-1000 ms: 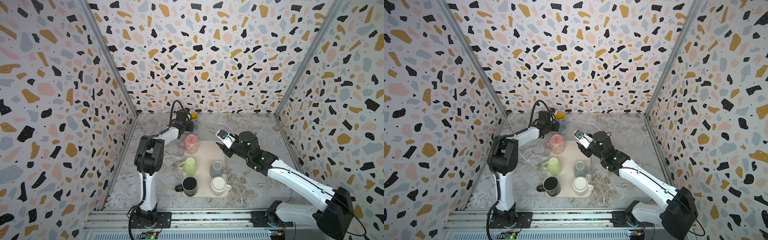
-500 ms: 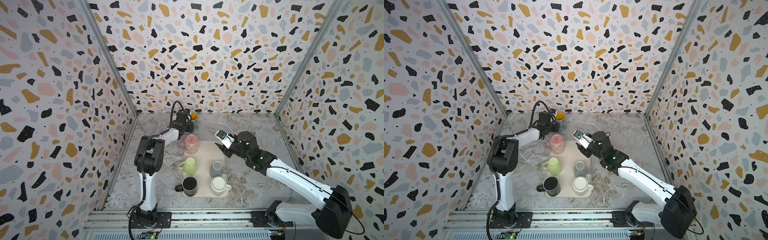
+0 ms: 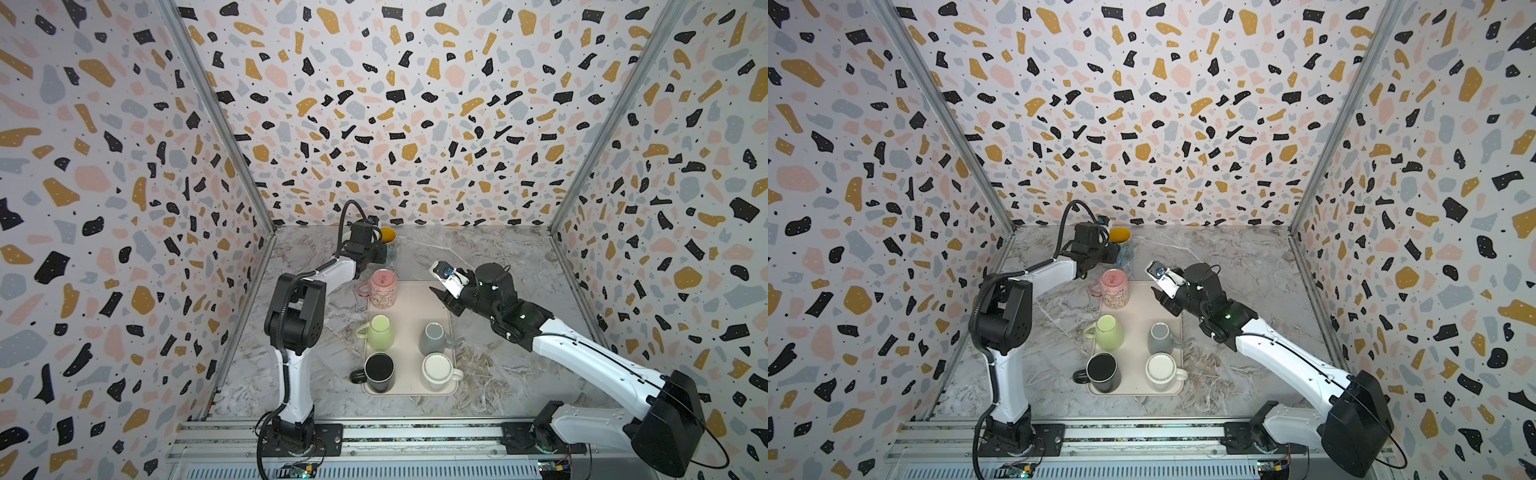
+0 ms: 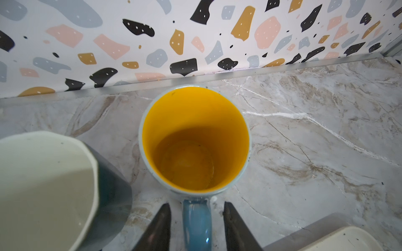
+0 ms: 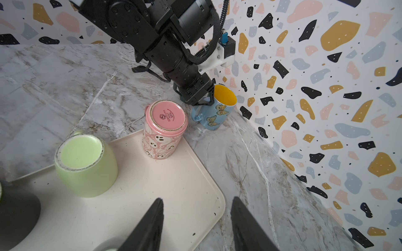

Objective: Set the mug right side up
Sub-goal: 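Lower the light blue mug beside the dark green mug with the left gripper, then open the left gripper and draw it back toward the tray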

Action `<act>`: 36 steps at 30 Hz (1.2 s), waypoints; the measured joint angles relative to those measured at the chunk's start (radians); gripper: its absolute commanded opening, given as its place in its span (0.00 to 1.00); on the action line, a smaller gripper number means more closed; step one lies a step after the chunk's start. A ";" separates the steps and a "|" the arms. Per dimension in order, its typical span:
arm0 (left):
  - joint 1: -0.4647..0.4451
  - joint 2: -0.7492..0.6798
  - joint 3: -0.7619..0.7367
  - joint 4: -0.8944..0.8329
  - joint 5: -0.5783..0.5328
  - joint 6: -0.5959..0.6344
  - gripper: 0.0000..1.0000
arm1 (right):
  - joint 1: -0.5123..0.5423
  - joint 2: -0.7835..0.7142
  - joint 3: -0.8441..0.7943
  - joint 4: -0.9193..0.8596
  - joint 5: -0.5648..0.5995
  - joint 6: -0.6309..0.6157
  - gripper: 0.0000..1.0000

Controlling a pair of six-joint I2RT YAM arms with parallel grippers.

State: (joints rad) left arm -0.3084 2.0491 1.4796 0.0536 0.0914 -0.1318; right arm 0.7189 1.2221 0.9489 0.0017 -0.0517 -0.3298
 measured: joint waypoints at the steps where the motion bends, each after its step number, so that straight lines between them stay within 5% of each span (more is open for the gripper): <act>1: 0.000 -0.010 -0.005 0.000 0.000 0.000 0.47 | 0.000 0.000 0.000 0.000 0.000 0.002 0.53; 10: 0.000 -0.148 -0.044 -0.049 0.003 0.000 0.51 | 0.000 0.000 0.000 0.000 -0.002 0.023 0.60; 21: 0.000 -0.495 -0.113 -0.305 0.050 -0.067 0.54 | 0.000 0.011 0.000 -0.002 -0.011 0.078 0.65; 36: 0.023 -0.783 -0.515 -0.381 0.135 -0.481 0.58 | 0.000 0.015 -0.006 -0.002 -0.047 0.144 0.69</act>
State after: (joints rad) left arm -0.2852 1.2659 0.9646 -0.3271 0.2264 -0.6132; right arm 0.7189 1.2369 0.9428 0.0002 -0.0986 -0.1856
